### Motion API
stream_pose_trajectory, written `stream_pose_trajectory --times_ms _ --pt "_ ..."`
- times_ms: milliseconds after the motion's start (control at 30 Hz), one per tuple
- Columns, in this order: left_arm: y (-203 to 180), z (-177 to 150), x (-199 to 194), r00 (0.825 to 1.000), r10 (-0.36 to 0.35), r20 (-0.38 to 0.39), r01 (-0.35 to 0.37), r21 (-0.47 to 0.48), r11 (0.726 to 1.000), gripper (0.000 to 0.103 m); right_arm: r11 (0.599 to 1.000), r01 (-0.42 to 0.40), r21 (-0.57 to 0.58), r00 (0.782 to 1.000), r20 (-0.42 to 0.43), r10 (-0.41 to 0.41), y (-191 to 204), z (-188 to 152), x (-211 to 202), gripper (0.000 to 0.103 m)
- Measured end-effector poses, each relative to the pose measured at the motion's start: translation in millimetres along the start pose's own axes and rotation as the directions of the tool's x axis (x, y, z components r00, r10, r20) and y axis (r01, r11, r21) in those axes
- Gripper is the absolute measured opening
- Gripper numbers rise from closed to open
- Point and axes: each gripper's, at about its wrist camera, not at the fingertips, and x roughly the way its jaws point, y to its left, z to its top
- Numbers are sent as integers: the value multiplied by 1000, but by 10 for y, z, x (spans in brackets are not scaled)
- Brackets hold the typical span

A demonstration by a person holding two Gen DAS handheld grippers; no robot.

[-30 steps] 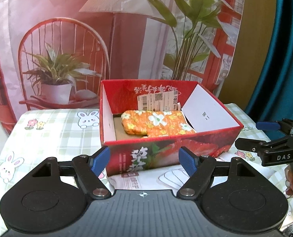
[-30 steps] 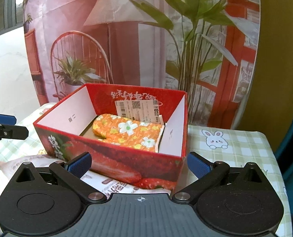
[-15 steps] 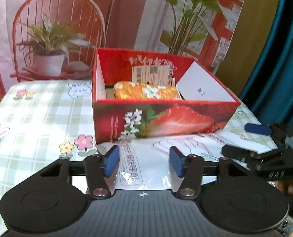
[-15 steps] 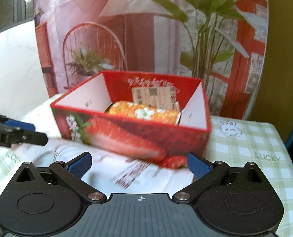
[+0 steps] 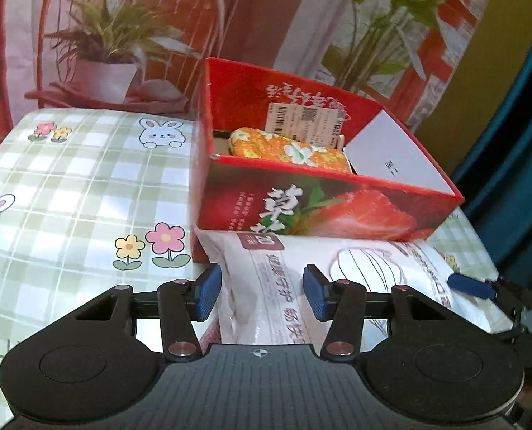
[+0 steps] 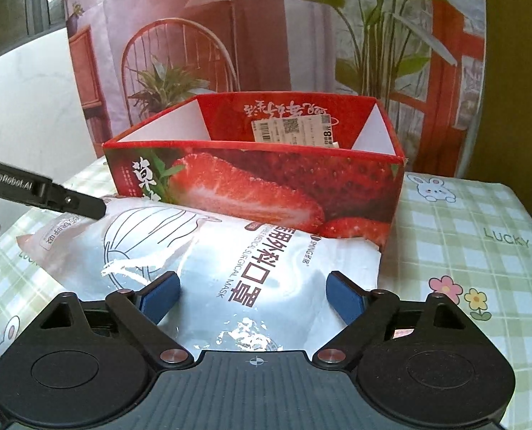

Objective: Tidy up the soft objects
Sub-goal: 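Move the right gripper down to the white face-mask packet, then close the right gripper on the mask packet and lift it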

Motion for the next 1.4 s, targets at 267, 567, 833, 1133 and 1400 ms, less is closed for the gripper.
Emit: stream_pose_trajectory --times_ms 267,567,833,1133,1400 --pt "234 180 279 998 -42 -49 36 -115 993 55 1000 -9 3 1000 0 9 -24 -10 14 87" --pt "332 162 443 990 -124 -72 107 -205 973 58 1000 -12 9 1000 -18 12 -25 25 35 87" --pt "345 162 441 989 -128 -72 115 -160 980 55 995 -69 66 992 -100 76 -182 242 108 91" --pt "426 142 525 984 -156 -90 138 -176 975 54 976 -25 216 981 -183 66 -749 434 361 93" --pt "462 162 609 977 -180 -115 155 -200 968 56 935 -100 341 953 -238 189 -981 469 698 80"
